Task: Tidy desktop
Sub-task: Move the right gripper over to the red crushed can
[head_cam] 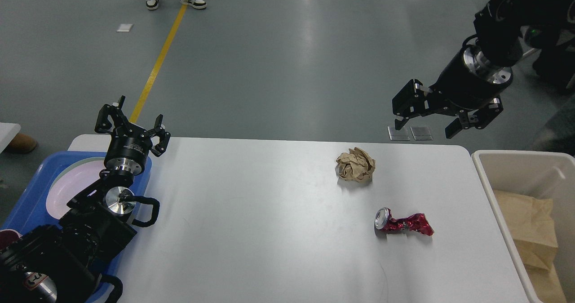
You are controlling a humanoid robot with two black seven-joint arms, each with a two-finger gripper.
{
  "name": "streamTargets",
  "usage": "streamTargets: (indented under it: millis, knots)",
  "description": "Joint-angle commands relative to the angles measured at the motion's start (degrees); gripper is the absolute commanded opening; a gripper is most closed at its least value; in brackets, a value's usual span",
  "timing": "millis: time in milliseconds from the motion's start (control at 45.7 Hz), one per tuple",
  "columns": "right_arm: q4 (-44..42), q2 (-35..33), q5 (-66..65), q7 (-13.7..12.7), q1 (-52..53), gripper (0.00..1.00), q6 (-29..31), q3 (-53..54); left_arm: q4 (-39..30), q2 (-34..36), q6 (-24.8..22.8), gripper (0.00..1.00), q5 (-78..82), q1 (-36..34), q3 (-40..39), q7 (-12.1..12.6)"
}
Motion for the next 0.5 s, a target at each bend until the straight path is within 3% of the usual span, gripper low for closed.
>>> streamTargets:
  millis: [0,372,481]
  knots:
    - [-0.9,-2.78,8.19,-0.2,-9.98,1.0,-4.17,1.86,-0.01,0.02,0.0,0.97,0.0,0.0,0.0,0.0]
    - [-2.75,-4.45,31.84,-0.55,-38.38,1.0,-36.94,8.27,-0.01,0.02,0.0,0.97,0.0,0.0,0.0,0.0]
    - [-2.75,-4.19,35.72,-0.55,-40.76,1.0,-41.35,9.25,-0.01,0.02,0.0,0.96,0.0,0.0,0.0,0.0]
